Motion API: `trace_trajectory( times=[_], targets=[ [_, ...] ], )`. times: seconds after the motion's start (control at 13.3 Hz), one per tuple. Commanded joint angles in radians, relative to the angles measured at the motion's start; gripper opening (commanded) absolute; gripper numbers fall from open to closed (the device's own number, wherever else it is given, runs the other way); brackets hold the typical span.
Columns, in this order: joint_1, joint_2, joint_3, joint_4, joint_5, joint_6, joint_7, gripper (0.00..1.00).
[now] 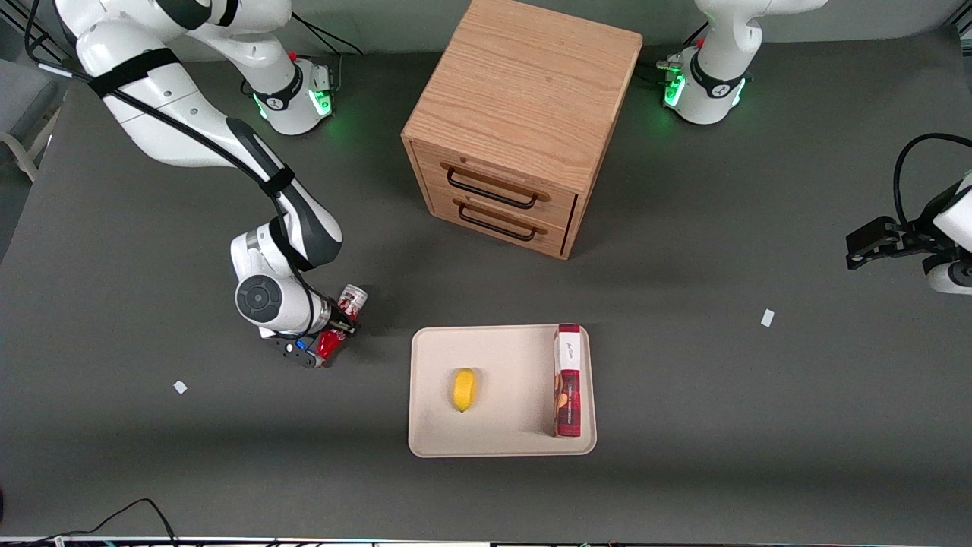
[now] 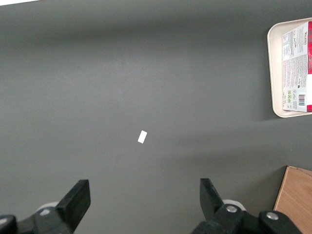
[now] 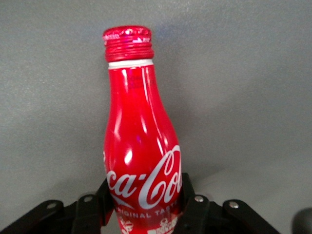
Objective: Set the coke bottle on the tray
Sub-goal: 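Carry the bottle with the right gripper over the white tray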
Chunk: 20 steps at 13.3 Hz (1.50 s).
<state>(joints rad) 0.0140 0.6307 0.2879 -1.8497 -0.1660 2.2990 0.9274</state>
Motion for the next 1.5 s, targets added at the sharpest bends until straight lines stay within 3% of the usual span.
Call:
trace_trajectory(
  times=[0.0,0.22,0.38,0.53,0.67,0.97,1.12,1.43],
  targets=[
    [0.000,-0.066,0.002,-0.014,-0.026,-0.004,0.008,0.00],
    [0.000,-0.184,0.002,0.062,-0.024,-0.194,-0.100,0.00],
    [-0.002,-0.215,0.010,0.224,-0.009,-0.400,-0.172,0.00],
    [0.012,-0.198,0.020,0.424,0.057,-0.519,-0.217,0.00],
    [0.017,-0.148,0.042,0.571,0.101,-0.546,-0.281,0.00],
    [0.053,0.099,0.177,0.779,0.100,-0.479,-0.311,0.00],
    [0.079,0.219,0.186,0.777,0.099,-0.319,-0.305,0.00],
    [0.115,0.395,0.183,0.771,0.089,-0.138,-0.230,0.00]
  ],
)
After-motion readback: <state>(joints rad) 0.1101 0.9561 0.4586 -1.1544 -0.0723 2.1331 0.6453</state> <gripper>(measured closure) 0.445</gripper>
